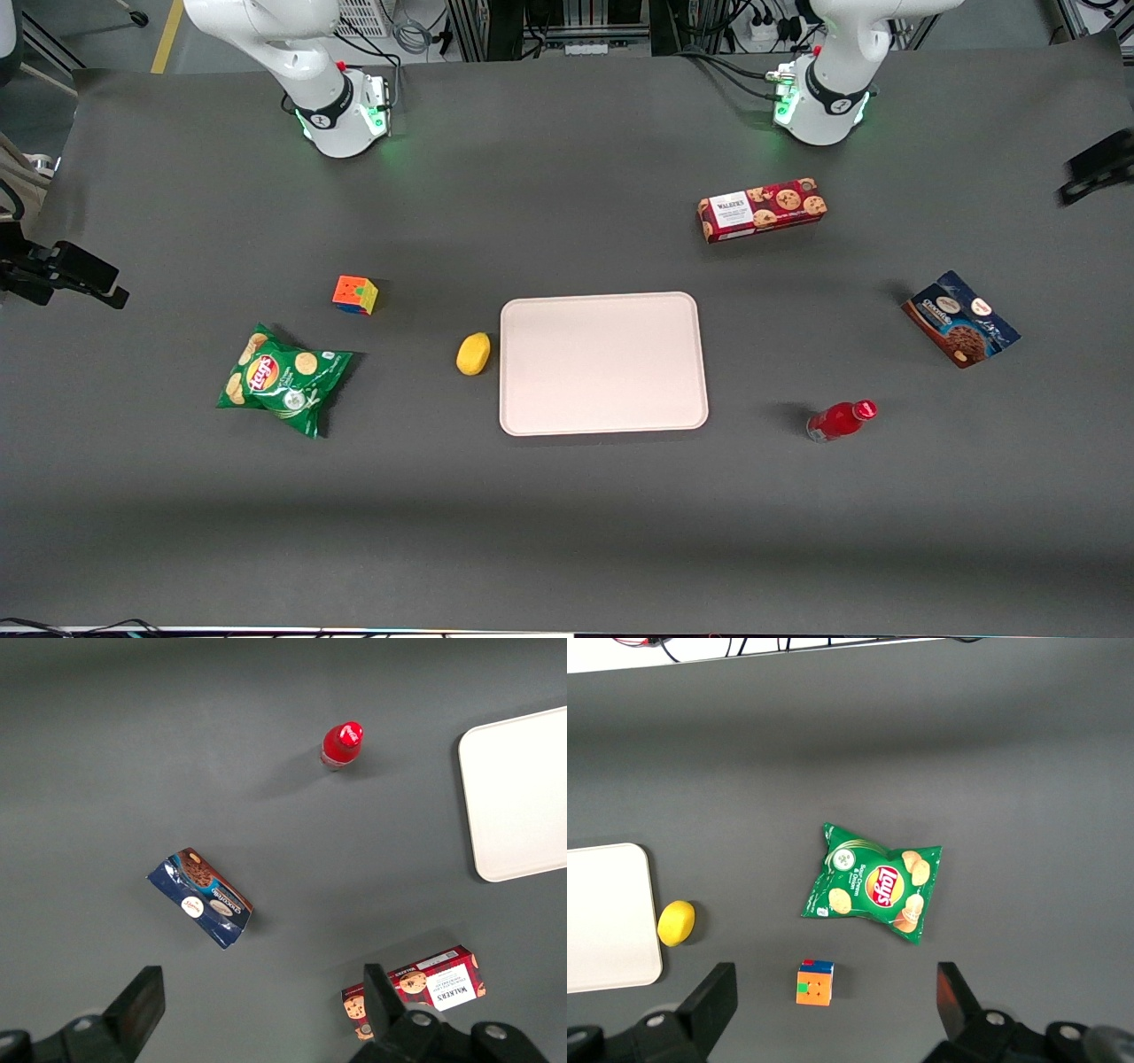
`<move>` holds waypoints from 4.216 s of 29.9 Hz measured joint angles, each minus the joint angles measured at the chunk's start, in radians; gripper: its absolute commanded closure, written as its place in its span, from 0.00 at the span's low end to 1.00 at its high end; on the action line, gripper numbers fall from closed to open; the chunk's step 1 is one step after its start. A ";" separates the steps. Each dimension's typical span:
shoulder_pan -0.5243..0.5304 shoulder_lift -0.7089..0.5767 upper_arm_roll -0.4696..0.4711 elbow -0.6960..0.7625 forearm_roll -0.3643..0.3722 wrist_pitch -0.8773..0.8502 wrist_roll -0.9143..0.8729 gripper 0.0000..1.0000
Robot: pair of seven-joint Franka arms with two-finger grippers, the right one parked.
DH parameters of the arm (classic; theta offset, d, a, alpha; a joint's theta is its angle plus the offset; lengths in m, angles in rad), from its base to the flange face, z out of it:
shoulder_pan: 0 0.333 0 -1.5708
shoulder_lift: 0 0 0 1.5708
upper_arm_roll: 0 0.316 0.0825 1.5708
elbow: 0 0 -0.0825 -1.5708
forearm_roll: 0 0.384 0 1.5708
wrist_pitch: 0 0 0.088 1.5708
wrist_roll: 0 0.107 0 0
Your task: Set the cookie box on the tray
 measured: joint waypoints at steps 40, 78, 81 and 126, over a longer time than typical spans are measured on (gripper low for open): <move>0.018 0.331 0.083 -0.662 0.060 1.009 -0.114 0.00; 0.010 0.162 0.030 -0.391 0.020 0.580 -0.035 1.00; 0.008 0.146 -0.007 -0.276 0.012 0.437 -0.034 1.00; -0.032 0.587 -0.675 -0.274 0.127 0.886 -0.642 1.00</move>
